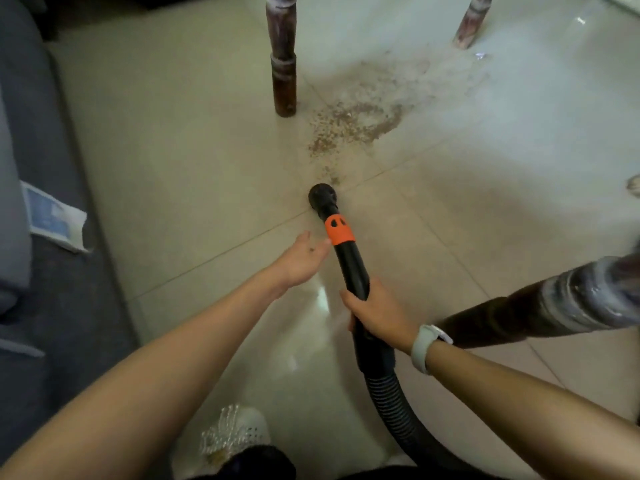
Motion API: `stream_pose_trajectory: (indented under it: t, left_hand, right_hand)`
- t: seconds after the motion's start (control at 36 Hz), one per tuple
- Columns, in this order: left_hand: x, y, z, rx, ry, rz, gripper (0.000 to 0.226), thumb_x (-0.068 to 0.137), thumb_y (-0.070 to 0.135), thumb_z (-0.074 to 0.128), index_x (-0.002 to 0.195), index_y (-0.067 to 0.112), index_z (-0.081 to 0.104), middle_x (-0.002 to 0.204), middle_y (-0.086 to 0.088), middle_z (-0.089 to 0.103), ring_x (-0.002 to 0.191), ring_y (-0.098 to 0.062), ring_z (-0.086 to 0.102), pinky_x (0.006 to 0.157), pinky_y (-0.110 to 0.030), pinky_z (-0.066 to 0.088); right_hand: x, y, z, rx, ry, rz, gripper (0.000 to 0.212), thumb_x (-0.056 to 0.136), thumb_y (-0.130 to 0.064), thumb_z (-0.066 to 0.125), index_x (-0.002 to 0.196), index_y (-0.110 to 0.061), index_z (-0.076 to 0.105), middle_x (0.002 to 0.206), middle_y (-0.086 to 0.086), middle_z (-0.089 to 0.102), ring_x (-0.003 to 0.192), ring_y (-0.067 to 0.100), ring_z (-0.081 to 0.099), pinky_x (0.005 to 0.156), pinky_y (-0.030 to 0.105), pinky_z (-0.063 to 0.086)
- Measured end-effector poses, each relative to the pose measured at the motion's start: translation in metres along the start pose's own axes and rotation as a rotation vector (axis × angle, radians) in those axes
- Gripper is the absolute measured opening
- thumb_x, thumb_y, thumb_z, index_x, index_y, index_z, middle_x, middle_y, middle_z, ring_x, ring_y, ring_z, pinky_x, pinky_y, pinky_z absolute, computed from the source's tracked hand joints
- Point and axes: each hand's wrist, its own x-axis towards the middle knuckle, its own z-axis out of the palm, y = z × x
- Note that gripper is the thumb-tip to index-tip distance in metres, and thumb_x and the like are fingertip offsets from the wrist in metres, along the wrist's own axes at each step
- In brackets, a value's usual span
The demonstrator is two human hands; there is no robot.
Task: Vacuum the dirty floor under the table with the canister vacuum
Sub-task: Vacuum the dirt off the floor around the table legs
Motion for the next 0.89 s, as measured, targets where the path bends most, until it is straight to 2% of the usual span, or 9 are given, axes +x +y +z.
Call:
stream_pose_trajectory:
  t: [0.08,0.17,0.28,0.39,0.47,0.56,0.67,0.81,0.89]
  left_hand:
    - [0.010,0.008,0.025,-0.363,-0.038,-0.089,0.055,0.101,0.042,0.038,0.145,0.017,0.017,0.130,-0.007,0.049,0.108,-0.023,0.054,0.088,-0.039,0.046]
    - [0.016,0.008,0.042,-0.540,0.068,-0.100,0.056,0.099,0.032,0.046,0.141,0.011,0.015,0.116,-0.007,0.049,0.103,-0.023,0.054,0.088,-0.040,0.050]
    - [0.015,-0.005,0.047,-0.544,0.102,-0.022,0.054,0.100,0.029,0.046,0.140,0.009,0.016,0.102,-0.001,0.051,0.096,-0.018,0.055,0.094,-0.040,0.048]
    - [0.017,-0.021,0.041,-0.523,0.191,0.010,0.055,0.101,0.028,0.043,0.144,0.012,0.013,0.092,0.005,0.050,0.081,-0.008,0.052,0.084,-0.033,0.046]
    - [0.023,-0.028,0.031,-0.549,0.249,0.013,0.054,0.101,0.028,0.043,0.144,0.014,0.015,0.091,0.005,0.049,0.080,-0.008,0.052,0.081,-0.031,0.045]
    - [0.031,-0.029,0.018,-0.560,0.253,0.014,0.047,0.101,0.027,0.043,0.140,0.014,0.020,0.091,0.004,0.049,0.078,-0.009,0.052,0.075,-0.030,0.047]
    - [0.042,-0.023,0.010,-0.580,0.227,0.007,0.050,0.101,0.028,0.044,0.142,0.014,0.019,0.090,0.002,0.049,0.077,-0.013,0.053,0.085,-0.040,0.050]
    - [0.041,-0.013,0.016,-0.646,0.182,0.005,0.054,0.100,0.030,0.044,0.144,0.022,0.014,0.096,-0.002,0.051,0.088,-0.022,0.057,0.093,-0.048,0.051]
    - [0.035,-0.007,0.022,-0.720,0.105,-0.009,0.051,0.101,0.028,0.044,0.142,0.025,0.013,0.093,-0.009,0.050,0.070,-0.025,0.061,0.071,-0.045,0.060]
  right_hand:
    - [-0.007,-0.002,0.004,-0.081,-0.056,-0.003,0.024,0.094,-0.029,0.056,0.106,-0.015,0.042,0.068,0.003,0.064,0.048,0.009,0.063,0.049,0.020,0.049]
    - [-0.012,-0.003,0.003,-0.062,-0.092,-0.022,0.023,0.093,-0.029,0.056,0.105,-0.013,0.043,0.066,0.003,0.063,0.049,0.012,0.064,0.050,0.022,0.049]
    - [-0.019,-0.002,0.006,-0.002,-0.098,0.008,0.022,0.091,-0.026,0.059,0.097,-0.010,0.045,0.066,0.004,0.063,0.051,0.015,0.064,0.055,0.029,0.053]
    - [-0.023,0.009,0.023,-0.077,-0.122,0.038,0.029,0.087,-0.036,0.063,0.100,-0.016,0.047,0.083,0.004,0.065,0.075,0.022,0.067,0.073,0.041,0.057]
    - [-0.027,0.012,0.025,-0.149,-0.115,0.006,0.034,0.086,-0.040,0.066,0.100,-0.016,0.048,0.083,-0.003,0.057,0.077,0.017,0.061,0.069,0.030,0.049]
    - [-0.032,0.016,0.026,-0.025,-0.158,-0.018,0.039,0.083,-0.040,0.070,0.107,-0.021,0.047,0.085,-0.008,0.061,0.071,0.012,0.065,0.066,0.026,0.053]
    - [-0.033,0.025,0.028,-0.016,-0.138,-0.033,0.053,0.078,-0.041,0.075,0.118,-0.026,0.043,0.098,-0.007,0.064,0.084,0.010,0.066,0.079,0.034,0.055]
    - [-0.035,0.027,0.031,0.010,-0.023,-0.029,0.048,0.080,-0.038,0.073,0.116,-0.025,0.043,0.097,-0.008,0.064,0.083,0.005,0.064,0.071,0.021,0.051]
    - [-0.037,0.029,0.033,0.032,0.036,-0.030,0.047,0.079,-0.038,0.073,0.115,-0.026,0.045,0.097,-0.007,0.065,0.082,0.006,0.065,0.074,0.027,0.053]
